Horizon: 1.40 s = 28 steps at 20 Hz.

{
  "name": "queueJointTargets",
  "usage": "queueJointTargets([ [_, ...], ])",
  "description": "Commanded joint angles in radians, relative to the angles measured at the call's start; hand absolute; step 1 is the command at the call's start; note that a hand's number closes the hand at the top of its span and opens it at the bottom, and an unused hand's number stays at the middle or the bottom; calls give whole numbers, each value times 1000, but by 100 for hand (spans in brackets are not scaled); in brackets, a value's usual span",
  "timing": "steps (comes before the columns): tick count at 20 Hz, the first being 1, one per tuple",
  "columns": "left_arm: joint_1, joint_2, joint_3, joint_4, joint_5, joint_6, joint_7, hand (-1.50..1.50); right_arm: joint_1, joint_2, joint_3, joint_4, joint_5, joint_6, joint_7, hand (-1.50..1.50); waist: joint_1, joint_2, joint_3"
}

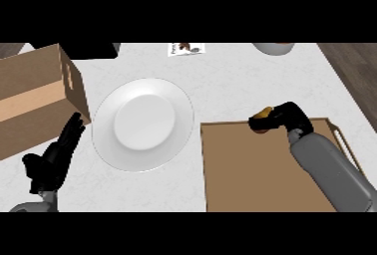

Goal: Pick the pear from the tray and place it in the plate

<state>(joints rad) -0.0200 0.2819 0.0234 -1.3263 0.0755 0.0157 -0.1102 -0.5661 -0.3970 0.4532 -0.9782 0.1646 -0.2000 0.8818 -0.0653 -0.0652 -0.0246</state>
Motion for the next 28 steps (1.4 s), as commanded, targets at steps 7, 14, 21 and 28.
queueJointTargets([
  [7, 39, 9, 30, 7, 18, 1, -7, 0, 59, 117, 299, -254, 447, -290, 241, 150, -42, -10, 10],
  [14, 61, 9, 35, -3, 19, 4, -14, 0, 44, 167, 360, -423, 740, -271, 401, 150, -65, -13, 12],
  [21, 67, 20, 47, -11, 20, 3, -22, 0, 24, 246, 355, -578, 1058, -146, 514, 150, -62, -2, 16],
  [28, 43, -7, 5, -39, 4, 1, -14, 0, 39, 393, 345, -693, 1283, 56, 605, 150, 6, 33, 21],
])
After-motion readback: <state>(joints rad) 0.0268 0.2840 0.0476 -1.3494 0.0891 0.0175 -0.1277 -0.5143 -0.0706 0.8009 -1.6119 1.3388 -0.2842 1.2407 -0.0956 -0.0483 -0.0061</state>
